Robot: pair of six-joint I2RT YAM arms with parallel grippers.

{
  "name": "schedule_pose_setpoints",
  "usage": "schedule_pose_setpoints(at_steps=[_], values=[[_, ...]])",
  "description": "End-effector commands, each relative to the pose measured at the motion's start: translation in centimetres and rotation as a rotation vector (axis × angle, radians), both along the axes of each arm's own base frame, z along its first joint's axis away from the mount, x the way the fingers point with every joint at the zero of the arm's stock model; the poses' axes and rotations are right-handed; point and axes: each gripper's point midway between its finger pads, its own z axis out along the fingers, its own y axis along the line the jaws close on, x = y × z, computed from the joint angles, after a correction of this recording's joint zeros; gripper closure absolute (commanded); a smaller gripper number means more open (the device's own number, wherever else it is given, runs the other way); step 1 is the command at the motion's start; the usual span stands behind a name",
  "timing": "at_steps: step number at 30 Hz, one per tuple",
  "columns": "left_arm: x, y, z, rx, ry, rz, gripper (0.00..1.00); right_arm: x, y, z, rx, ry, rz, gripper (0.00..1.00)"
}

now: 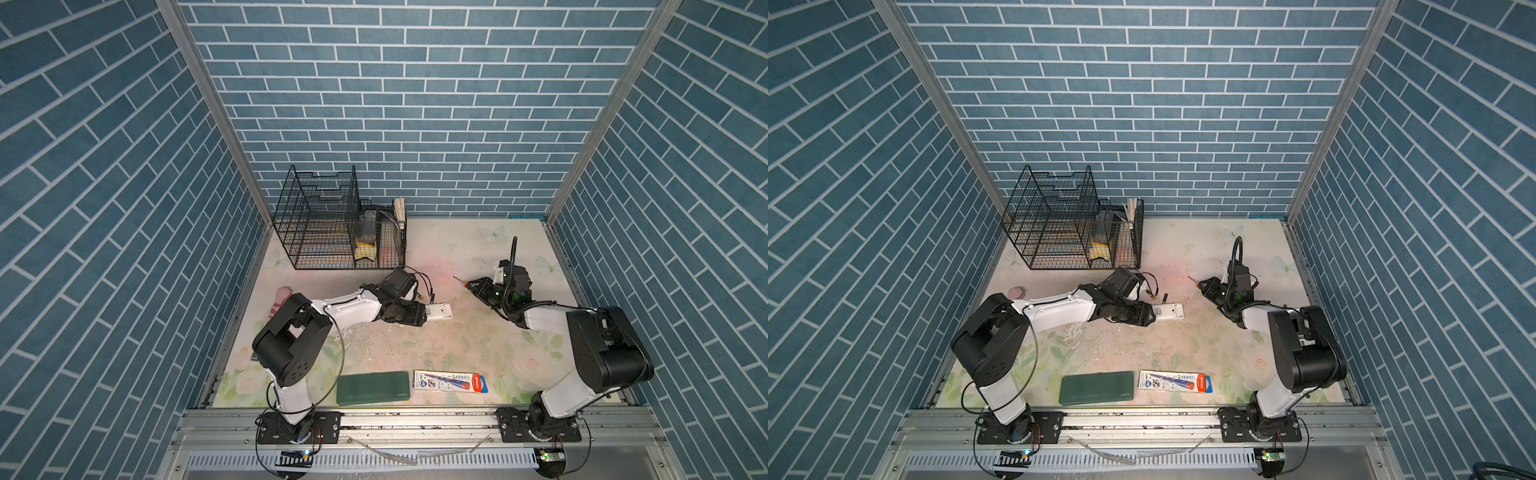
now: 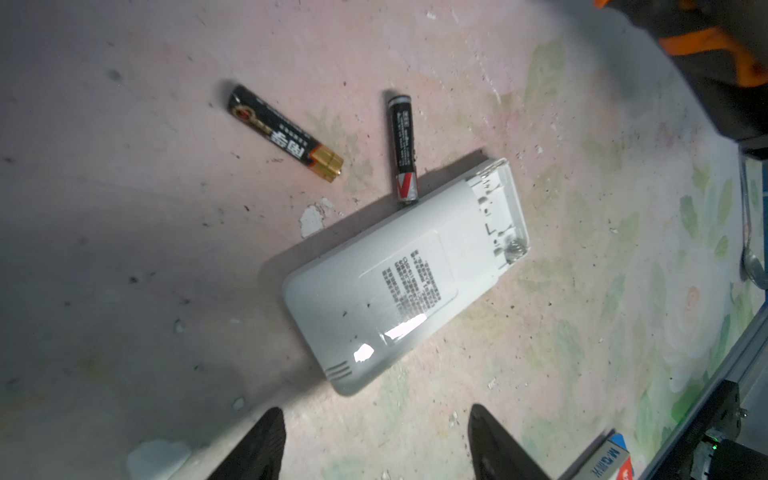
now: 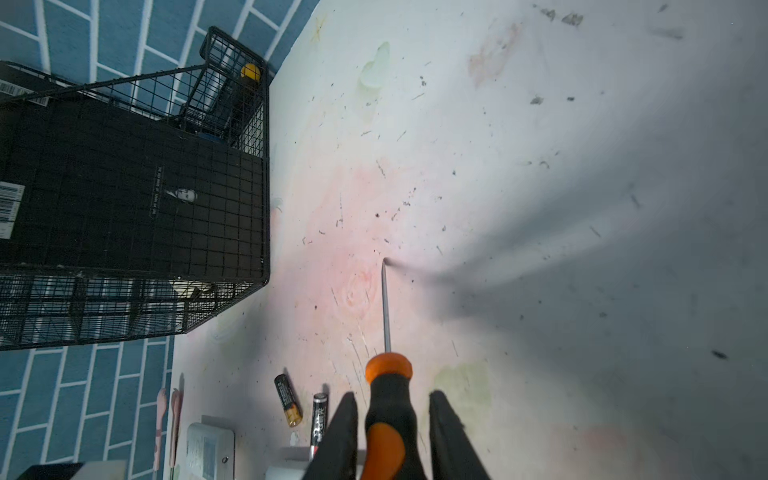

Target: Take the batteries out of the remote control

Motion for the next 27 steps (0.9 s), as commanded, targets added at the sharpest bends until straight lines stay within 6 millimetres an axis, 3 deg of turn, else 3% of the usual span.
schedule_pose_setpoints(at_steps=[1, 6, 11, 27], values=[[-0.5, 1.7, 0.7, 0.059, -0.020, 0.006, 0.28, 0.9, 0.5, 0.4, 0.030, -0.019, 0.020, 1.00], [-0.5, 2.4, 1.8, 0.073, -0.045, 0.020, 0.28, 0.4, 0.5, -0.9, 0.021, 0.009, 0.032, 0.99], [-0.5, 3.3, 2.5, 0.078, -0.061, 0.041, 0.27, -0.3, 0.3, -1.9, 0.011, 0.032, 0.039, 0.91], [-0.6, 6.5, 4.0, 0.090, -0.094, 0.101, 0.26, -1.7, 0.0, -3.2, -0.049, 0.076, 0.075, 0.75]])
